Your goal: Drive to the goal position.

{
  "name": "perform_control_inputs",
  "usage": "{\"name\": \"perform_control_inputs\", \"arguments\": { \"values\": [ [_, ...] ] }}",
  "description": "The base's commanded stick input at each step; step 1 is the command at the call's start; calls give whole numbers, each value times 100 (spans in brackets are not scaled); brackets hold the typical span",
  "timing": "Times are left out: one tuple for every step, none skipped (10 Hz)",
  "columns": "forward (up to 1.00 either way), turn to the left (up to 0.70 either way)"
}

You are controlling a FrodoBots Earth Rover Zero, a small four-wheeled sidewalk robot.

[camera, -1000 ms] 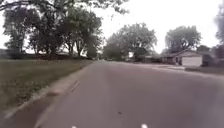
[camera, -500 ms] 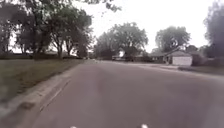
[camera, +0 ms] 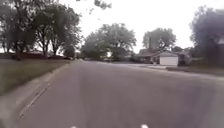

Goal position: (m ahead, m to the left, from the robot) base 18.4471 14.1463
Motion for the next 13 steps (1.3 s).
{"name": "perform_control_inputs", "arguments": {
  "values": [
    [100, 0],
    [100, 0],
    [100, 0],
    [100, 0],
    [100, 0],
    [100, 0],
    [100, 0],
    [100, 0],
    [100, 0],
    [100, 0],
    [100, 0],
    [100, 0],
    [100, -17]
  ]
}}
